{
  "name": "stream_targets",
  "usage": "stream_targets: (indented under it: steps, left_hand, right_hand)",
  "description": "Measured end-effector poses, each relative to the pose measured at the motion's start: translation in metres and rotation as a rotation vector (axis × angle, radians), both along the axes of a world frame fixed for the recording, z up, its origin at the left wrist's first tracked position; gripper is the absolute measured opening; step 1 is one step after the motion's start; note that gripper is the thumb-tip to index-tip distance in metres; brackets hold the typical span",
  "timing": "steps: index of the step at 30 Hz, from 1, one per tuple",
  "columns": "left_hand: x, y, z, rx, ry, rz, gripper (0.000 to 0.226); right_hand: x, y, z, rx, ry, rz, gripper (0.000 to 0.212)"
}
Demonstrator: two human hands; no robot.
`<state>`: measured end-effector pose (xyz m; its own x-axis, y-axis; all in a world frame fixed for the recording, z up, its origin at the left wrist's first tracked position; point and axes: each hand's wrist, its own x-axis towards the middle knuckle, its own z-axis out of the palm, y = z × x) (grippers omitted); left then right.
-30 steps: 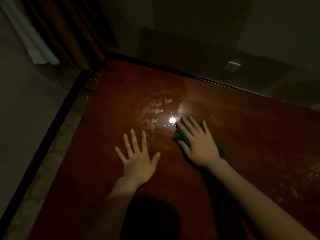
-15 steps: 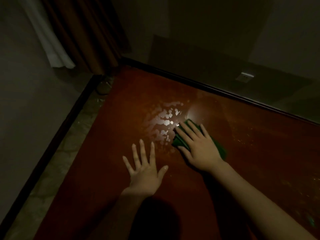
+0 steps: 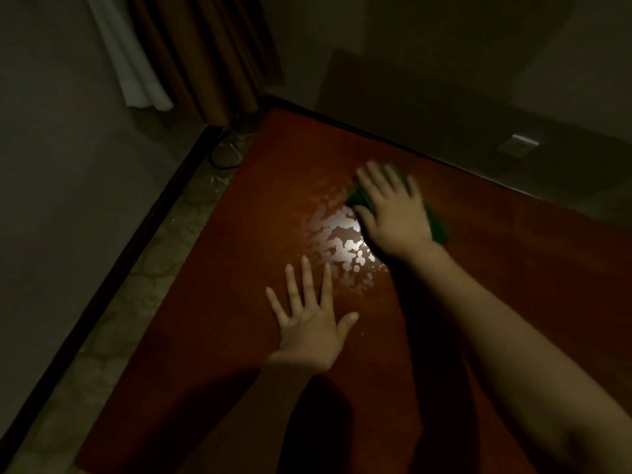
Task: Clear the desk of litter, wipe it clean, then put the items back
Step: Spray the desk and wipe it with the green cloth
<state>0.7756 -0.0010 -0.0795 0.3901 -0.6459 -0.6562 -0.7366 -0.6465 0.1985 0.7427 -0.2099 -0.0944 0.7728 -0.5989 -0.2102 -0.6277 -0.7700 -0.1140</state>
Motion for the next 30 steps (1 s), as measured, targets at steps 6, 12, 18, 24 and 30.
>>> stream_targets:
  steps: [6, 12, 18, 24, 30]
  left_hand:
    - [0.001, -0.001, 0.005, -0.007, 0.045, -0.011, 0.079]
    - [0.009, 0.003, 0.013, -0.078, 0.175, 0.020, 0.075]
    - [0.019, 0.037, 0.023, -0.386, 0.121, 0.223, 0.062]
    - [0.028, 0.088, 0.023, -0.371, -0.013, 0.245, 0.055]
    - [0.020, 0.130, 0.022, -0.351, -0.079, 0.176, 0.056]
  right_hand:
    - [-0.104, 0.100, 0.000, 0.077, 0.021, 0.274, 0.056]
    - [-0.116, 0.049, -0.001, 0.016, -0.002, -0.299, 0.062]
    - [-0.054, 0.079, 0.006, 0.035, 0.036, -0.245, 0.058]
    - [-0.088, 0.228, 0.003, 0.066, -0.006, 0.271, 0.056]
    - [-0.178, 0.227, 0.002, 0.067, 0.027, 0.132, 0.068]
